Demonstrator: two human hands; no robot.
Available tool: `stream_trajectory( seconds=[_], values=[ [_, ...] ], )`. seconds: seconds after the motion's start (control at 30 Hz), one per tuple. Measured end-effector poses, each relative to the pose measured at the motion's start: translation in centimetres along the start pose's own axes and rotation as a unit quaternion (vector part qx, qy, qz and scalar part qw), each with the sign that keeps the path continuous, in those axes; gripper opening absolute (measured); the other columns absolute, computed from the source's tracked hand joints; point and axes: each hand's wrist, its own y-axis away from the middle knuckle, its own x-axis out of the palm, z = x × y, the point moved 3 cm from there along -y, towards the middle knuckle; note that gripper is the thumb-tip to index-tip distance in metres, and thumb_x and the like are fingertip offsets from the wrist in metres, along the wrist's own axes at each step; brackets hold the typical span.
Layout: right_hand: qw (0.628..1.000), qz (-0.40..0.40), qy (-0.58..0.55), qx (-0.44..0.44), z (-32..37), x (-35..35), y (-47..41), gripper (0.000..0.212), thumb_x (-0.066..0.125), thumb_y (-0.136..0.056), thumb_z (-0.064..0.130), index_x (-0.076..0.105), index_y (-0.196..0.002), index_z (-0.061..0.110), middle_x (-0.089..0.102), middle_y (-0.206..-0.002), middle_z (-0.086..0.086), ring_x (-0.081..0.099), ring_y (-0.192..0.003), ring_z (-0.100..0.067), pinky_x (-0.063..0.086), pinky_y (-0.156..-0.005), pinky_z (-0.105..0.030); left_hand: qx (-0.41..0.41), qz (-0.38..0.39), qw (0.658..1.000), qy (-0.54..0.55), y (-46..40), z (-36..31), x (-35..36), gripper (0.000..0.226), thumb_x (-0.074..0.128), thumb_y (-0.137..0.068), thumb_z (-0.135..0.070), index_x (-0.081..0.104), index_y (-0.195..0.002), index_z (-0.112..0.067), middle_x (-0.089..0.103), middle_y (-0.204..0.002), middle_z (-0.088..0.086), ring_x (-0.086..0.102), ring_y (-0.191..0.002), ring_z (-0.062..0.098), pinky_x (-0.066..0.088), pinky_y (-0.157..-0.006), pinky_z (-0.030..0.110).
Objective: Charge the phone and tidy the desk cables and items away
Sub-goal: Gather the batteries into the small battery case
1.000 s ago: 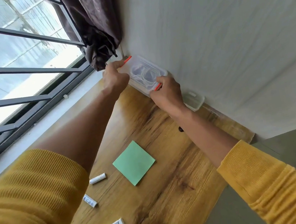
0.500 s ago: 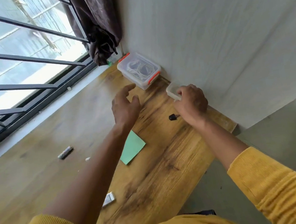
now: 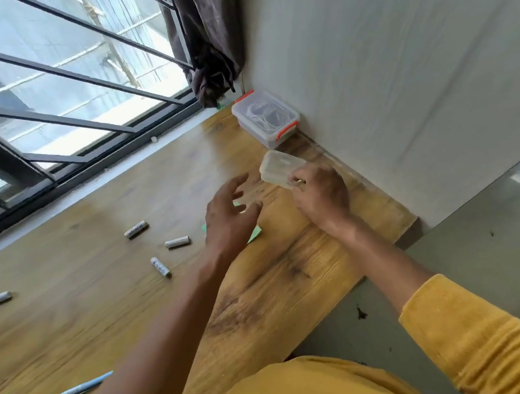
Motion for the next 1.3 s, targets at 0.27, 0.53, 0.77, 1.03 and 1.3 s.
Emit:
stream_trajectory(
  seconds=[0.27, 0.53, 0.77, 1.03, 1.3],
  values=[
    [0.98, 0.074, -0.071, -0.169, 9.1, 4.3, 5.3, 0.018, 0.079, -0.078, 0.004, 0.081, -0.094, 0.013, 0.079, -0.099, -0.005, 0.07, -0.091, -0.031, 0.053, -0.081, -0.034, -0.049, -0.127, 0.991, -0.013, 7.3, 3.7, -7.7, 0.05, 0.08, -0.092, -0.017, 0.067, -0.139, -0.024, 0.071, -0.127, -0.013, 0.069, -0.11, 0.002, 0.061, -0.088, 0.02],
    [0.939, 0.176, -0.155, -0.253, 16.9, 10.2, 10.5, 0.012, 0.08, -0.089, 0.018, 0.078, -0.099, 0.013, 0.063, -0.131, -0.009, 0.071, -0.104, -0.03, 0.061, -0.086, -0.042, -0.164, -0.276, 0.946, -0.052, 16.8, 9.1, -15.9, 0.024, 0.075, -0.097, -0.022, 0.079, -0.12, -0.02, 0.078, -0.105, -0.012, 0.073, -0.094, 0.002, 0.06, -0.096, 0.032],
    [0.932, 0.188, -0.167, -0.262, 21.3, 13.6, 13.9, 0.01, 0.081, -0.086, 0.01, 0.074, -0.094, 0.011, 0.062, -0.124, -0.01, 0.073, -0.087, -0.028, 0.062, -0.071, -0.042, -0.217, -0.301, 0.926, -0.063, 20.1, 11.0, -20.5, 0.028, 0.074, -0.098, -0.022, 0.077, -0.126, -0.018, 0.076, -0.106, -0.011, 0.072, -0.096, 0.005, 0.058, -0.094, 0.027],
    [0.939, 0.21, -0.165, -0.218, 22.2, 16.1, 15.2, 0.01, 0.08, -0.085, 0.006, 0.074, -0.092, 0.009, 0.064, -0.11, -0.005, 0.072, -0.085, -0.024, 0.059, -0.072, -0.034, -0.249, -0.251, 0.932, -0.078, 20.4, 12.5, -22.0, 0.021, 0.073, -0.095, -0.016, 0.082, -0.114, -0.021, 0.074, -0.091, -0.018, 0.071, -0.09, 0.004, 0.059, -0.09, 0.028],
    [0.957, 0.136, -0.161, -0.197, 21.0, 15.0, 12.8, 0.011, 0.072, -0.09, 0.006, 0.075, -0.1, 0.012, 0.07, -0.104, -0.004, 0.069, -0.081, -0.02, 0.061, -0.07, -0.037, -0.281, -0.247, 0.924, -0.085, 19.9, 12.5, -23.5, 0.024, 0.071, -0.097, -0.028, 0.078, -0.119, -0.026, 0.077, -0.113, -0.009, 0.07, -0.106, 0.014, 0.058, -0.098, 0.04]
  ],
)
